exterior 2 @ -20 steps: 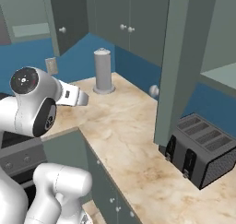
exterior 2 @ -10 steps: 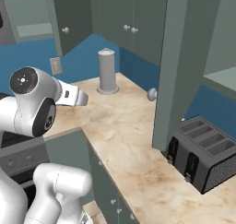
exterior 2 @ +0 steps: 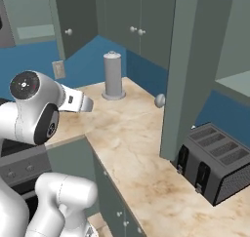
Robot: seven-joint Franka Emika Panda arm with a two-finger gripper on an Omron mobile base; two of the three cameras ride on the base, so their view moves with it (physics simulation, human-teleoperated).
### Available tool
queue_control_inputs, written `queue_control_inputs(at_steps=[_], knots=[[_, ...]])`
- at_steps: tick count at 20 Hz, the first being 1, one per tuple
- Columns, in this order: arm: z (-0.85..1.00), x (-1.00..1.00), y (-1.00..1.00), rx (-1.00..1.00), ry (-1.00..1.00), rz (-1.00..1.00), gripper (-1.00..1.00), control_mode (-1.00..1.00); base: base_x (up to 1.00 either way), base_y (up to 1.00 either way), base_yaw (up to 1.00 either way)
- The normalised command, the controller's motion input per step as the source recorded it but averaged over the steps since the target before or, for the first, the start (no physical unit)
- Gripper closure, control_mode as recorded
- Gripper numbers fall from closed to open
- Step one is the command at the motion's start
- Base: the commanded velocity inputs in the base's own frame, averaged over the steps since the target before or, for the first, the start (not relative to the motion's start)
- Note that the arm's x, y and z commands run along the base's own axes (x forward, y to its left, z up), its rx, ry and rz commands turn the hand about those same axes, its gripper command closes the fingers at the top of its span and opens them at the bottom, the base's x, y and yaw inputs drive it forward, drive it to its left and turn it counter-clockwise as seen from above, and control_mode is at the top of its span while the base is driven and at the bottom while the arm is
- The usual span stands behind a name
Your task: Close all open cabinet doors.
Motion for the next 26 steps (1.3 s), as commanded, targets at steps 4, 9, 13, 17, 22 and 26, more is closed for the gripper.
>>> queue_control_inputs(at_steps=[4,9,13,17,22,26], knots=[[0.00,0.00,0.00,0.00,0.00,0.00,-1.00,1.00,0.59,-0.11,0.00],[0.00,0.00,0.00,0.00,0.00,0.00,-1.00,1.00,0.58,-0.07,0.00],[0.00,0.00,0.00,0.00,0.00,0.00,-1.00,1.00,0.50,-0.06,0.00],[0.00,0.00,0.00,0.00,0.00,0.00,-1.00,1.00,0.34,0.04,-0.20],[0.00,0.00,0.00,0.00,0.00,0.00,-1.00,1.00,0.16,0.18,-0.29],[0.00,0.00,0.00,0.00,0.00,0.00,-1.00,1.00,0.13,0.23,-0.26]])
